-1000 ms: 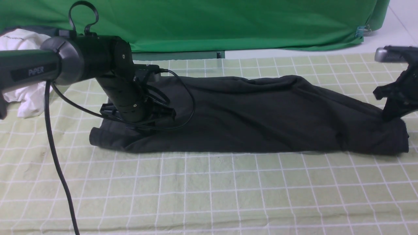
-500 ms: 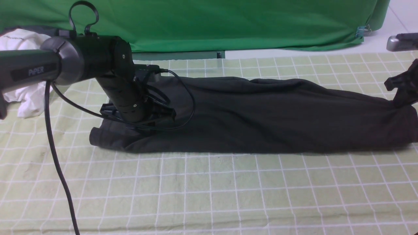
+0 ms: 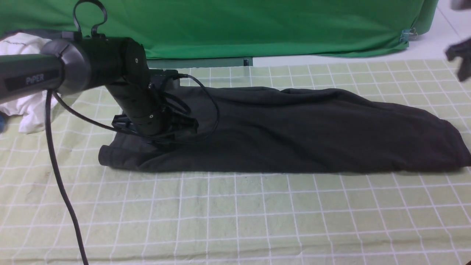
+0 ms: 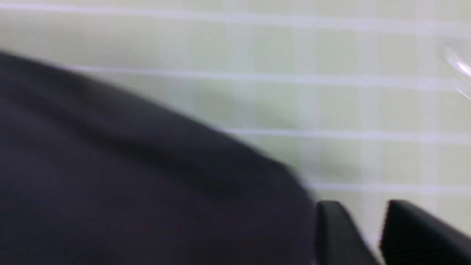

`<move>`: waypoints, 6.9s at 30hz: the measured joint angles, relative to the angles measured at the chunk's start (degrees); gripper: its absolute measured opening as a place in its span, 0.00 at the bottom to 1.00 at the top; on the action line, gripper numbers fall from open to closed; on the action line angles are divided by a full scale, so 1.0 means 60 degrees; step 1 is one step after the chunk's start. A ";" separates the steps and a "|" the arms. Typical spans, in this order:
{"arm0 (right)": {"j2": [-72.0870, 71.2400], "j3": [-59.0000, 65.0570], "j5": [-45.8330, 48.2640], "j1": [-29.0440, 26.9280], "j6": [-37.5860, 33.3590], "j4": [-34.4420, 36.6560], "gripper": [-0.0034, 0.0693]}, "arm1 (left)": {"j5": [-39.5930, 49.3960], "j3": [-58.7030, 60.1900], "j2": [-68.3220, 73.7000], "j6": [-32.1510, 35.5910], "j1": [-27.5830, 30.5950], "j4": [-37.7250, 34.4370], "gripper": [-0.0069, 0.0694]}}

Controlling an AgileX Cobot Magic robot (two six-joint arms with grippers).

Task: Fold a long-sleeved shirt over a green coffee tablecloth.
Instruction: 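Pull the folded dark garment lengthwise by its ends to straighten it flat on the table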

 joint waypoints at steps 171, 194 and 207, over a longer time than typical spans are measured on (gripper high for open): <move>0.0336 0.4068 -0.1569 -0.1202 0.0012 0.0491 0.29 | -0.0024 0.1797 -0.1032 -0.0147 0.2173 -0.0189 0.18; -0.2687 0.7502 -0.0227 -0.1202 0.0508 -0.0180 0.19 | 0.1388 0.5878 -0.5227 -0.0972 0.2164 0.0855 0.18; -0.3201 0.7410 -0.0145 -0.1202 0.1217 -0.0675 0.92 | 0.2297 0.5485 -0.5308 -0.1017 0.2164 0.2080 0.65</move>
